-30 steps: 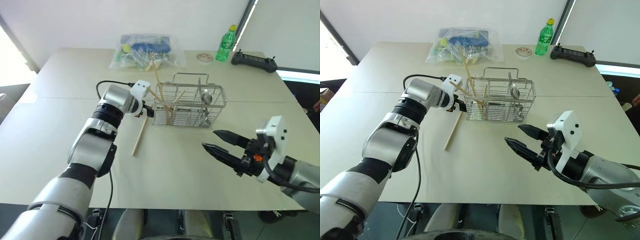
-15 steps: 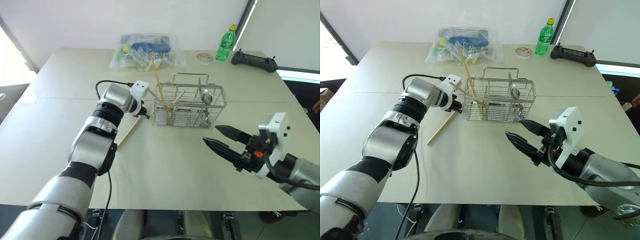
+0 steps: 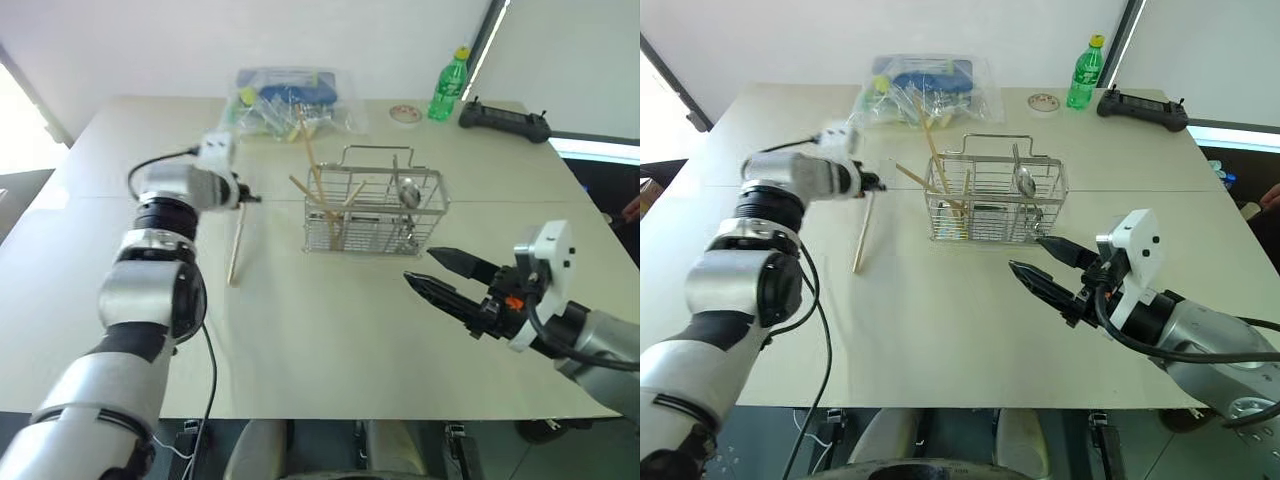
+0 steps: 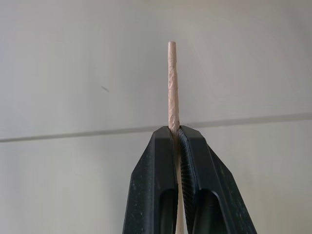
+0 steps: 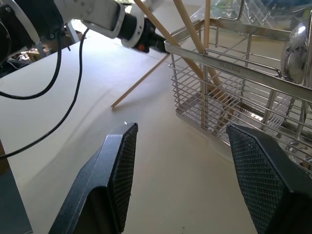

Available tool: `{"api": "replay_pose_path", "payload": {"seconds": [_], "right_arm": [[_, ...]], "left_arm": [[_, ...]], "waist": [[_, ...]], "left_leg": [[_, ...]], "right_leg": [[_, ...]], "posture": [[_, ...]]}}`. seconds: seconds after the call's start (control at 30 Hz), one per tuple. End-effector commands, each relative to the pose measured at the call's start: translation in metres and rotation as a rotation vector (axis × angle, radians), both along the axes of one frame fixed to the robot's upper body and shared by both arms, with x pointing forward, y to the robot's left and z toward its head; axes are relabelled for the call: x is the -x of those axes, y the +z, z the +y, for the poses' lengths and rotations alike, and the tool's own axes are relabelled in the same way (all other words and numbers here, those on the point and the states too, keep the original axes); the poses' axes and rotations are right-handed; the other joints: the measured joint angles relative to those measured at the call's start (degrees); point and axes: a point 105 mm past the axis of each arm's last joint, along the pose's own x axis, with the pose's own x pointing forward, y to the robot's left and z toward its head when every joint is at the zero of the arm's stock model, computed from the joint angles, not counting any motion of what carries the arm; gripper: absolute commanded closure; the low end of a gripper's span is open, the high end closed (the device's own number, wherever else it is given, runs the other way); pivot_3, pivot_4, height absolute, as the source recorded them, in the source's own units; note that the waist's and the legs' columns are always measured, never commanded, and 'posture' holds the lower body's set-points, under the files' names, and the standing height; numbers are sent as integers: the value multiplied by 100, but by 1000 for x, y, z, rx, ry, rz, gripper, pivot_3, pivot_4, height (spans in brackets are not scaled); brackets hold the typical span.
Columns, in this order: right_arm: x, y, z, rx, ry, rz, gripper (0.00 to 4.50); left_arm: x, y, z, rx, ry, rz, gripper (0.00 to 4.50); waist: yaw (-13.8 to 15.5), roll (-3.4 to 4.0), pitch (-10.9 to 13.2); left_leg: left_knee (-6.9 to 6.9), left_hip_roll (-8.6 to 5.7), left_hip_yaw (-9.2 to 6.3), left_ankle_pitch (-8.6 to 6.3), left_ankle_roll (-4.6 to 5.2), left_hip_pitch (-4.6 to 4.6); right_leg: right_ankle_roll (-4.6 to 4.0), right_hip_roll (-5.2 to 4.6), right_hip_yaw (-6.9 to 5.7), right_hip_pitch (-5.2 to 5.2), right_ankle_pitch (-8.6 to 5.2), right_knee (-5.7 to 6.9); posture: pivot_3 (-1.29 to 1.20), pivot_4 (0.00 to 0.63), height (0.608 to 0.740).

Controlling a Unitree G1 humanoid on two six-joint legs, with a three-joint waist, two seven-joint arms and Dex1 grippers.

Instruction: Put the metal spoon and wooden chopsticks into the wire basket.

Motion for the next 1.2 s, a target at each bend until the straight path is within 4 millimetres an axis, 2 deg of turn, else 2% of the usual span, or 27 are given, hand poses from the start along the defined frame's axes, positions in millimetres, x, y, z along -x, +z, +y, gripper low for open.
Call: {"api": "replay_pose_path", "payload": {"seconds": [0.03, 0.13, 0.2, 0.3, 0.4, 0.53, 0.7, 0.8, 0.93, 1.17, 1.2], "right_arm": [[2, 6, 3, -8, 29, -12, 1520], [0, 8, 0, -16, 27, -9, 1520], [-2, 9, 0, -20, 28, -10, 1520], [-3, 10, -1, -20, 31, -9, 1520], [-4, 10, -1, -23, 29, -6, 1520], [-4, 9, -1, -29, 19, -8, 1520], [-2, 11, -3, -47, -9, -23, 1520], [0, 11, -3, -49, -26, -29, 1520], [3, 12, -4, -55, -46, -36, 1520], [4, 14, -6, -67, -75, -44, 1520], [3, 15, -6, -69, -78, -45, 1520]], "left_arm": [[7, 132, 20, 169, 12, -569, 4432], [37, 195, 15, 281, -100, -849, 4432], [60, 226, 7, 329, -180, -979, 4432], [86, 255, -15, 356, -301, -1087, 4432], [98, 266, -43, 403, -412, -1101, 4432], [105, 253, -90, 389, -584, -1059, 4432], [108, 219, -134, 248, -703, -1042, 4432], [110, 201, -152, 244, -762, -1010, 4432], [110, 183, -163, 218, -792, -991, 4432], [98, 158, -162, 206, -749, -946, 4432], [96, 157, -161, 210, -741, -943, 4125]], "waist": [[10, -11, 6], [-5, -14, 7], [-13, -12, 6], [-7, -5, 1], [-9, -3, 0], [-22, -3, 0], [-29, 7, -5], [-22, 6, -4], [-26, 7, -5], [-15, 8, -5], [-15, 8, -5]], "left_leg": [[1, -1, 0, 1, -1, -2], [1, -2, 3, 2, -4, -8], [0, -4, 4, 1, -3, -8], [0, -5, 4, 1, -2, -4], [5, -5, 3, 1, -1, -1], [28, -6, 4, 2, -1, 1], [36, -5, 12, 1, 0, 1], [34, -2, 13, 1, 0, 0], [33, -1, 12, 0, 3, -3], [40, -1, 12, -1, 5, -3], [41, -1, 12, -1, 5, -3]], "right_leg": [[2, -3, 0, -1, 2, -2], [4, -9, 1, 1, 7, -17], [9, -11, 1, 8, 10, -29], [10, -12, 2, 14, 12, -31], [10, -5, 1, 18, 12, -25], [1, 8, 1, 28, 17, -25], [-5, 9, 4, 30, 20, -25], [-6, 13, 6, 25, 20, -23], [-6, 15, 6, 23, 20, -26], [-20, 15, 7, 28, 14, -29], [-22, 15, 7, 29, 13, -29]], "posture": [[0, 150, 721], [0, 150, 721], [0, 150, 721], [0, 150, 721], [0, 150, 721], [0, 150, 721], [0, 150, 721], [0, 150, 721], [0, 150, 721], [0, 150, 721], [0, 150, 721]]}}
